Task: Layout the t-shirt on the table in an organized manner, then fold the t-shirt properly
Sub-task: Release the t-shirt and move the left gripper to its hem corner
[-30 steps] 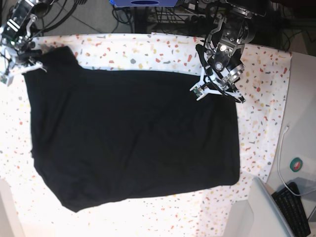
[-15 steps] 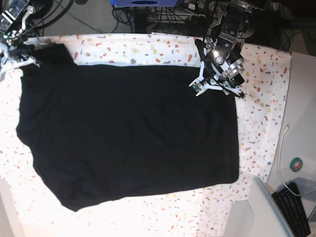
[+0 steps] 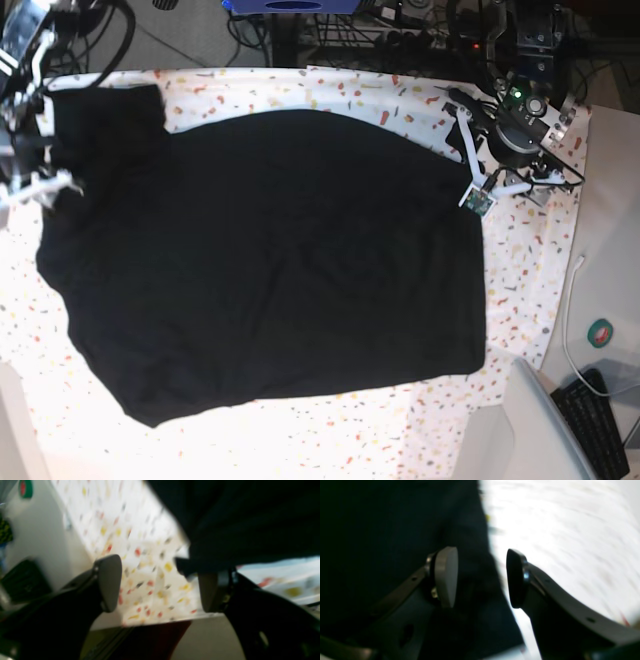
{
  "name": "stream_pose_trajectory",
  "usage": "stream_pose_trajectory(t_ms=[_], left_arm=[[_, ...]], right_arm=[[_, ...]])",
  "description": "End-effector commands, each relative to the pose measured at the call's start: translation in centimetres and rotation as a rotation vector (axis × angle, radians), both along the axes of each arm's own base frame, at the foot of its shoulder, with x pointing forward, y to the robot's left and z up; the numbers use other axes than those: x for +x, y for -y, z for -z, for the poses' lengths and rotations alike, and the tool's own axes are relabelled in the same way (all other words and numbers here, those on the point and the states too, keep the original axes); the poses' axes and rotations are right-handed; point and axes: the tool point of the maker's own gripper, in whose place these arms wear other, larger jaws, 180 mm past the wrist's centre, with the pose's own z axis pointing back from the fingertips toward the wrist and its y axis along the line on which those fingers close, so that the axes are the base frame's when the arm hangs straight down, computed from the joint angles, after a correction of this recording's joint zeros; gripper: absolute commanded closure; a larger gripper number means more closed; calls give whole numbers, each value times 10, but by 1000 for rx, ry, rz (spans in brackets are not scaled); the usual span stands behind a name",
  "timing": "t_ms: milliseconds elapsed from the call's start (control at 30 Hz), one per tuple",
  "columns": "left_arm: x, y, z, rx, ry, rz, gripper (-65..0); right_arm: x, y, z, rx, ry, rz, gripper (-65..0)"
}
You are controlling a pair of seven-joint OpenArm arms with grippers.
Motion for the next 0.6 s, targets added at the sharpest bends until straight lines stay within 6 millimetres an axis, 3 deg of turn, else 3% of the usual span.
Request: stream_pose_trajectory(t_ms=[0,200,300,467,567], left_arm=[[-6,-4,0,10,-10,-8,-383],[-51,-6,21,11,-123,-12,-196],[-68,-12,25,26,-165,-1,-18],[-97,-23,30,60,-239,24,0],[-90,-22,27,1,-207,-11,0]], right_arm=[[15,11,-11,-35,38,-5,-284],[55,18,9,8,3,-39,-282],[63,25,15,22,-13,-31,-230],[66,36,11,0,-5,-29,-111],[69,37,8,-10,26,-28,-78]])
